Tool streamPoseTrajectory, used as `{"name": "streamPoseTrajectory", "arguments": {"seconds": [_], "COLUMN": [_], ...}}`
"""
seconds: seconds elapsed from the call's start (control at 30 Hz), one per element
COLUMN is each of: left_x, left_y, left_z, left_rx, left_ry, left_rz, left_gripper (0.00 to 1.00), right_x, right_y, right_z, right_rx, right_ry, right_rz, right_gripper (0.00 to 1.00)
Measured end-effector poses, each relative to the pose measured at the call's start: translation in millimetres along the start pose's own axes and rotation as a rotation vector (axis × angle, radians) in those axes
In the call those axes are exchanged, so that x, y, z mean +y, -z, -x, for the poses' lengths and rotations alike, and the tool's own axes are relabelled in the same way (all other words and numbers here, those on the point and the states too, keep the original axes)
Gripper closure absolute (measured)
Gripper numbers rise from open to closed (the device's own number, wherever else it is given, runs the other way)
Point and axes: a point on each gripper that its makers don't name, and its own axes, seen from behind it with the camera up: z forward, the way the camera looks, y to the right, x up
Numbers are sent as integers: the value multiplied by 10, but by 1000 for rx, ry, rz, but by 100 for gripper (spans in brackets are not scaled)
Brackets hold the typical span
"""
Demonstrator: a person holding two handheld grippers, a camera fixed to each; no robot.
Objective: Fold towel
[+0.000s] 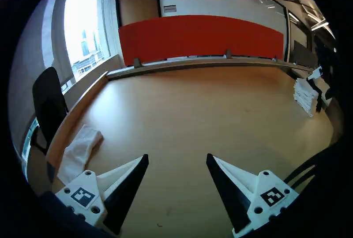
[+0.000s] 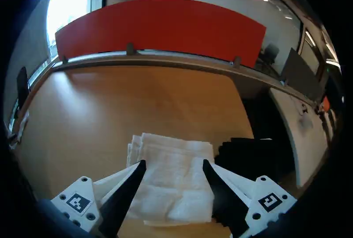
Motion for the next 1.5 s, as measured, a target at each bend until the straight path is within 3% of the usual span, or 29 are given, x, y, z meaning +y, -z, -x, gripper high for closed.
{"name": "streamPoseTrajectory", "arguments": {"seconds": [0.5, 0.8, 1.5], "left_x": [10, 19, 41], "left_y": [-31, -17, -17], "left_z": [-48, -52, -76], "left_rx": [13, 16, 19], "left_ry": [2, -2, 2], "left_rz": [10, 15, 19], "left_gripper": [3, 2, 2], "right_x": [-18, -22, 77], "right_y": [261, 319, 523], "right_z": [90, 131, -158], "right_rx": [34, 46, 246], "right_ry": [-31, -38, -166], "right_rz": [22, 33, 122], "right_gripper": [1, 1, 1]}}
